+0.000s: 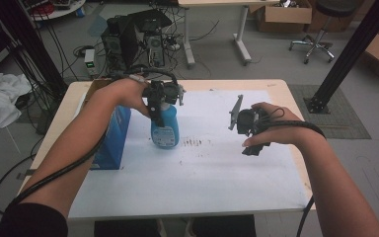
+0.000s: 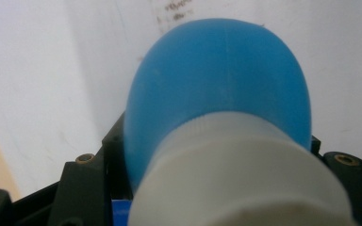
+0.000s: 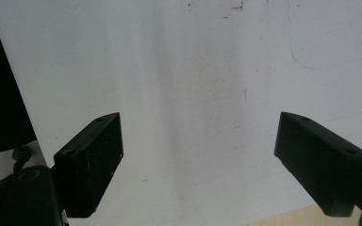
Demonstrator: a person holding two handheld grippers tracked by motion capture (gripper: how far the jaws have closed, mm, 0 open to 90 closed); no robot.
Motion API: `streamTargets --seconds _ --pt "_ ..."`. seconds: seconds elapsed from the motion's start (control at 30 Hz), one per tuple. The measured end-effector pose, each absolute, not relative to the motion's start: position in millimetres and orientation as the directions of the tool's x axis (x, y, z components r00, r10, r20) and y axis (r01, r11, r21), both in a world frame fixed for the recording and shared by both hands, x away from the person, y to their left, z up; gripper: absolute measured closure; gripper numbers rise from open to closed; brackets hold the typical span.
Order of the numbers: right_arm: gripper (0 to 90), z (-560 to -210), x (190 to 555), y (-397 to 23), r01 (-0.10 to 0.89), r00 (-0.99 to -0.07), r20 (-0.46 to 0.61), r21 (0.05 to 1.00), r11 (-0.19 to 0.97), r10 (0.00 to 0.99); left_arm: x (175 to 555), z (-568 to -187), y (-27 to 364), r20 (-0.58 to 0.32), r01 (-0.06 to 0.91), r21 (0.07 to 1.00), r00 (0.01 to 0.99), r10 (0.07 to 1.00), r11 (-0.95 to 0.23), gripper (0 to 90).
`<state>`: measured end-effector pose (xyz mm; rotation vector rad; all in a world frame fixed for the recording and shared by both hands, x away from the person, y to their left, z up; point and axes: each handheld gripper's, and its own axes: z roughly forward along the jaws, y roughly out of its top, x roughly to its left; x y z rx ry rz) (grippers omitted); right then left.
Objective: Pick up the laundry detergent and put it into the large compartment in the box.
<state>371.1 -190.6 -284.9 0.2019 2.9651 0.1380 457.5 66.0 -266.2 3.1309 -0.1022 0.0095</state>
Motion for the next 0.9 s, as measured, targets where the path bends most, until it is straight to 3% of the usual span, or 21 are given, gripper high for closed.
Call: streamTargets --seconds 0.1,0.47,0.6,0.77,0.9 --pt "16.2 -282.9 370.1 -190.5 0.124 -0.977 -0.164 0.100 0.987 0.139 454.7 -262.6 67.5 -0.007 -0.048 -0.002 0.999 -0.048 -0.999 38.7" --pt "16.2 -282.0 365.6 -186.1 0.087 -0.979 -0.174 0.107 0.990 0.105 443.2 -234.8 78.0 -0.021 0.233 -0.013 0.972 0.233 -0.972 38.8" --pt "16.2 -281.7 366.6 -185.4 0.075 -0.980 -0.173 0.113 0.991 0.094 434.6 -217.7 81.2 -0.014 0.379 -0.021 0.925 0.379 -0.925 38.7" --pt "16.2 -281.5 368.2 -185.3 0.065 -0.980 -0.180 0.105 0.992 0.084 428.5 -206.5 80.8 0.041 0.506 -0.031 0.863 0.504 -0.862 38.7" --pt "16.2 -283.4 369.1 -186.0 0.063 -0.981 -0.177 0.102 0.993 0.081 429.0 -199.8 87.0 0.022 0.590 0.003 0.807 0.590 -0.807 38.7"
